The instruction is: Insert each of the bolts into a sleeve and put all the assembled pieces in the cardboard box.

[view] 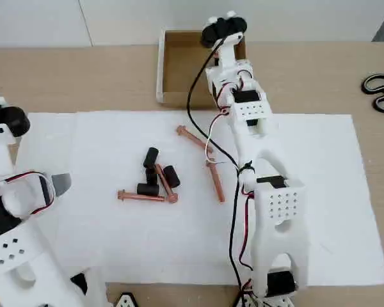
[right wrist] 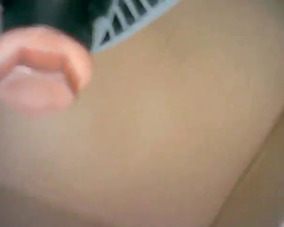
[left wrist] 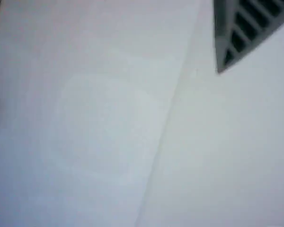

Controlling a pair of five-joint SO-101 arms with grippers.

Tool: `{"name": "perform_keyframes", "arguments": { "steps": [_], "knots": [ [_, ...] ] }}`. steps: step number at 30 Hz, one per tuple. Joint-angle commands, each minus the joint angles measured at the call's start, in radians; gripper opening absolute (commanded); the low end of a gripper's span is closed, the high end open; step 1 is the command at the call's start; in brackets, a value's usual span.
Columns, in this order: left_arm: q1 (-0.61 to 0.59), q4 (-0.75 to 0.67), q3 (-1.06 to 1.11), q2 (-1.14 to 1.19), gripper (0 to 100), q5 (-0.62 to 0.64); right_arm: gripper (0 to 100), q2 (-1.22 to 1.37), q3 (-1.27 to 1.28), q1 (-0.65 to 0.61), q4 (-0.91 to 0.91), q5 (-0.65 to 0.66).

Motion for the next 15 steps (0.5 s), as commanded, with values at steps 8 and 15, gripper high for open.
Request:
{"name": "perform_keyframes", "arguments": {
  "steps": [8,15],
  "knots": [
    [0.0,0.003,-0.044,-0.009,30,-0.005,16.2,0.022,-0.086,-0.007,-0.028,0.005],
    [0.0,0.002,-0.047,-0.009,30,-0.005,16.2,0.018,-0.149,-0.004,-0.024,0.005]
  ]
}}
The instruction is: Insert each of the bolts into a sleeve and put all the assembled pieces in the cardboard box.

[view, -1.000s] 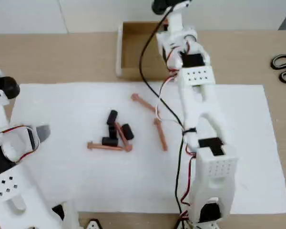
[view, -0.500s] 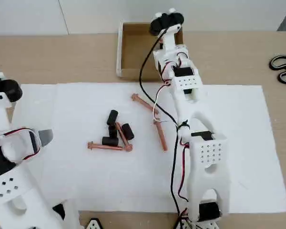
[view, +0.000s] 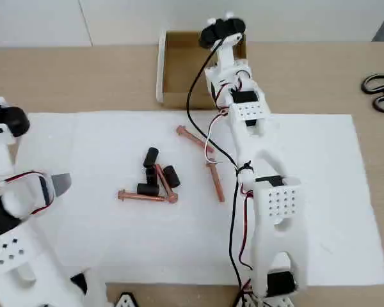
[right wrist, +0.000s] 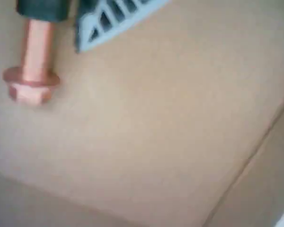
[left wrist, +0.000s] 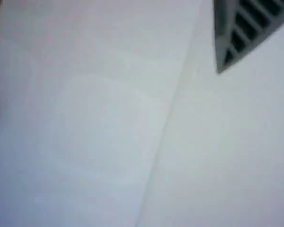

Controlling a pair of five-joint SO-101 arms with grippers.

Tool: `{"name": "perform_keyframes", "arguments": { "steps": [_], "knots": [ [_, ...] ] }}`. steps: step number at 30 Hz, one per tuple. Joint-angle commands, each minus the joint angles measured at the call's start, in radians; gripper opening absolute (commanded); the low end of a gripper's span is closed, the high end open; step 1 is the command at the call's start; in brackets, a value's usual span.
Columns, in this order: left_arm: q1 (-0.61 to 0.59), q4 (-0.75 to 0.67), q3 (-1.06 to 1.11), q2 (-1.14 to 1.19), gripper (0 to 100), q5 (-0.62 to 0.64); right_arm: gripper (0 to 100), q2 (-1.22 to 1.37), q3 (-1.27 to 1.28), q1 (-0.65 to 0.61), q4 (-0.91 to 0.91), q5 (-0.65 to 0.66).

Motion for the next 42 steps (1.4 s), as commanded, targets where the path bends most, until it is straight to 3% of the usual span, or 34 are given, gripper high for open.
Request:
{"name": "perform_keyframes", "arguments": {
  "steps": [1,7,13,22,26,38,42],
  "knots": [
    [0.0,0.0,-0.047,-0.009,30,-0.005,16.2,-0.021,-0.115,-0.002,-0.002,0.005],
    [0.0,0.002,-0.045,-0.008,30,-0.005,16.2,-0.068,-0.31,-0.008,0.288,0.003],
    [0.002,0.002,-0.044,0.0,30,-0.005,16.2,-0.193,-0.436,-0.012,0.647,-0.141],
    [0.0,0.055,-0.039,-0.003,30,-0.005,16.2,-0.341,-0.479,-0.177,1.138,-0.169],
    [-0.005,0.066,-0.039,-0.008,30,-0.005,16.2,-0.341,-0.479,-0.234,1.299,-0.276],
    [-0.006,0.061,0.031,-0.009,30,-0.008,16.2,-0.348,-0.253,-0.424,1.337,-0.324],
    [-0.054,0.063,0.041,-0.009,30,-0.049,16.2,-0.348,-0.152,-0.427,1.337,-0.358]
  ]
}}
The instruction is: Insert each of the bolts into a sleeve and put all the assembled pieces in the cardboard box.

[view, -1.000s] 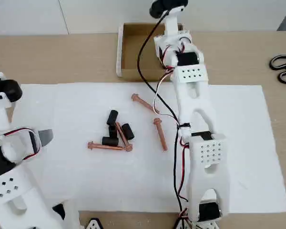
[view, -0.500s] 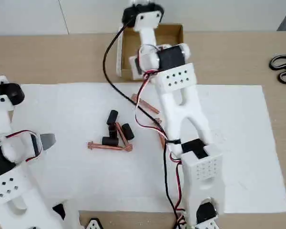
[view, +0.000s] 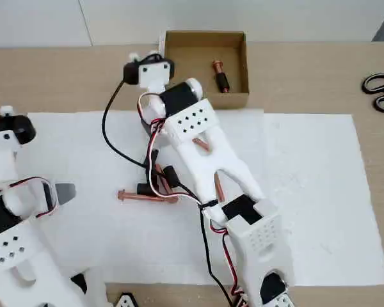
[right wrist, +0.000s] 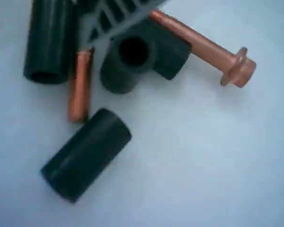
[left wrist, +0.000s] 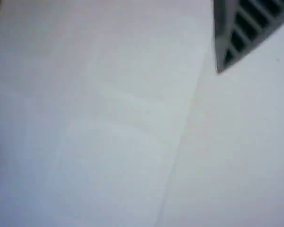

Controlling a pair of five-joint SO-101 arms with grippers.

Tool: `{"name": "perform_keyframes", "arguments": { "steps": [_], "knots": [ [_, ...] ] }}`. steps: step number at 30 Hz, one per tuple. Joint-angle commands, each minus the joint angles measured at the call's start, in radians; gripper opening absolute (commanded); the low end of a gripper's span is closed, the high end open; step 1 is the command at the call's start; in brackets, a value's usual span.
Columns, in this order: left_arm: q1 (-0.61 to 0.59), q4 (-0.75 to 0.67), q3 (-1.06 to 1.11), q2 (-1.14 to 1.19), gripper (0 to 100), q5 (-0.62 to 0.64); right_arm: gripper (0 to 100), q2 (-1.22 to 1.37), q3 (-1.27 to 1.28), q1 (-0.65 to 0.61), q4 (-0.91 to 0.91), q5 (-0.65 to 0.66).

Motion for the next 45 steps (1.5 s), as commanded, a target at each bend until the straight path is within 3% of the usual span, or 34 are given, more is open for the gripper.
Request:
{"name": "perform_keyframes", "arguments": {
  "steps": [1,17,41,45],
  "knots": [
    [-0.037,0.0,0.004,-0.009,30,-0.021,16.2,-0.07,0.058,-0.002,0.012,-0.02],
    [-0.055,-0.002,0.004,-0.009,30,-0.041,16.1,-0.064,0.258,-0.051,0.004,-0.015],
    [-0.055,0.0,0.004,-0.009,30,-0.043,16.1,0.093,0.255,-0.054,-0.113,-0.012],
    [-0.055,0.0,0.001,-0.009,30,-0.043,16.0,0.107,0.255,-0.054,-0.113,0.046]
  ]
}}
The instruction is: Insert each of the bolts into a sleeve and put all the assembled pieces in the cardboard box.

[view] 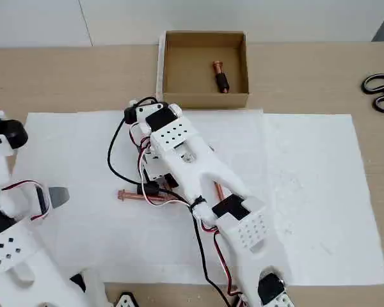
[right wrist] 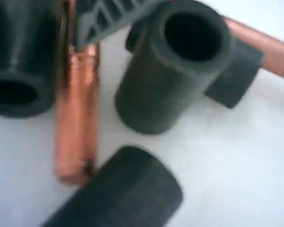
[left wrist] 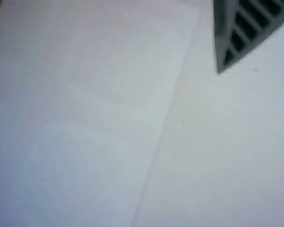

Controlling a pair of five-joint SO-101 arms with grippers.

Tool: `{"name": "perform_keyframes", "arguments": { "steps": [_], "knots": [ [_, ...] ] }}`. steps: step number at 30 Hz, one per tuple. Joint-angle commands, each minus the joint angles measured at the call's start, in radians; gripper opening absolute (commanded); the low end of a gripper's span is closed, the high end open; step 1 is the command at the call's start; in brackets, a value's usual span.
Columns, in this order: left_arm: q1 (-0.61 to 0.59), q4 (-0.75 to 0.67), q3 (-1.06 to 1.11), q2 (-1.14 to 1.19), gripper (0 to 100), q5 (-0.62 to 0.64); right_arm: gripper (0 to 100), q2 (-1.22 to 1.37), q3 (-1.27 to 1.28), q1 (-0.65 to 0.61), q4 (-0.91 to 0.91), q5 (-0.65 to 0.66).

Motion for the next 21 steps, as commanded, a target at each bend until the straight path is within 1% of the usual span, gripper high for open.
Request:
{"name": "perform_keyframes", "arguments": {
  "steps": [1,8,10,13,16,21],
  "knots": [
    [-0.002,0.0,-0.005,-0.009,30,-0.006,16.0,0.007,-0.008,-0.004,-0.008,0.055],
    [-0.002,0.0,-0.004,-0.009,30,-0.006,16.0,0.036,-0.008,-0.002,-0.008,0.068],
    [-0.002,0.0,-0.002,-0.009,30,-0.006,14.5,0.045,-0.008,-0.001,-0.008,0.068],
    [-0.002,0.0,-0.002,-0.009,30,-0.006,11.0,0.054,-0.008,0.03,-0.019,0.068],
    [-0.002,0.0,-0.002,-0.009,30,-0.006,10.7,0.058,-0.008,0.07,-0.024,0.071],
    [-0.002,0.0,-0.002,-0.009,30,-0.006,10.5,0.058,-0.008,0.105,-0.019,0.126]
  ]
}}
